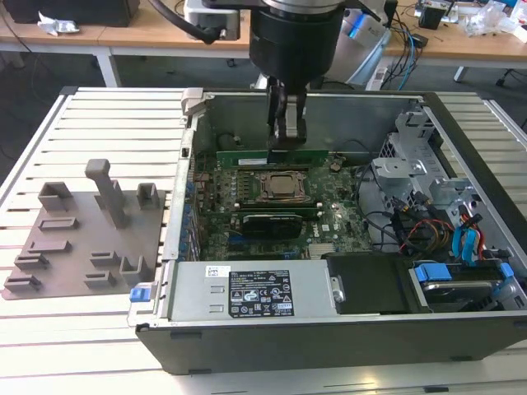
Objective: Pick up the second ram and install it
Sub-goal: 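Pick up the second ram and move it above second insertion slot, then insert the second ram into the second slot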
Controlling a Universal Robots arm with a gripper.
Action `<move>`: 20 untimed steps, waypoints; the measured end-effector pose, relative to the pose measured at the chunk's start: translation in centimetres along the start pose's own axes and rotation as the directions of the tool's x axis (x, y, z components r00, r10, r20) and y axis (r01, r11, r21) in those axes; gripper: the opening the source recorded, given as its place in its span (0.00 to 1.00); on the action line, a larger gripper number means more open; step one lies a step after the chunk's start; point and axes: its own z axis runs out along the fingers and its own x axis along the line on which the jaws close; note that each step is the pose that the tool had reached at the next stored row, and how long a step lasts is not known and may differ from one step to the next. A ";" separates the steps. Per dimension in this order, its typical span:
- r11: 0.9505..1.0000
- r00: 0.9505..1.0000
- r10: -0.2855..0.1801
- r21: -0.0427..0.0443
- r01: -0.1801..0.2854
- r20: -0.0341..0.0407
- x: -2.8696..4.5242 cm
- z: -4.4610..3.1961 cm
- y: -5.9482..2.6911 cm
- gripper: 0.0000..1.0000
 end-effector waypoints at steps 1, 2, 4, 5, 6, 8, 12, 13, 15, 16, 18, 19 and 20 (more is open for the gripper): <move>1.000 1.000 0.001 -0.002 -0.001 0.000 -0.24 0.36 -0.60 0.13; 1.000 1.000 0.002 -0.005 -0.002 0.000 -0.43 0.69 -1.14 0.13; 1.000 1.000 0.004 -0.008 -0.004 0.000 -0.93 1.40 -2.49 0.13; 1.000 1.000 0.004 -0.009 -0.004 0.000 -1.10 1.58 -2.99 0.13; 1.000 1.000 0.004 -0.009 -0.004 0.000 -1.15 1.59 -3.09 0.13; 1.000 1.000 0.004 -0.009 -0.004 0.000 -1.15 1.60 -3.09 0.13; 1.000 1.000 0.004 -0.009 -0.004 -0.001 -1.15 1.59 -3.09 0.13; 1.000 1.000 0.004 -0.009 -0.004 -0.001 -1.15 1.59 -3.09 0.13; 1.000 1.000 0.004 -0.009 -0.004 -0.001 -1.15 1.59 -3.09 0.13; 1.000 1.000 0.004 -0.009 -0.004 -0.001 -1.15 1.59 -3.09 0.13; 1.000 1.000 0.004 -0.009 -0.004 -0.002 -1.15 1.59 -3.09 0.13; 1.000 1.000 0.004 -0.009 -0.004 -0.002 -1.15 1.59 -3.09 0.13; 1.000 1.000 0.004 -0.009 -0.004 -0.002 -1.15 1.61 -3.09 0.13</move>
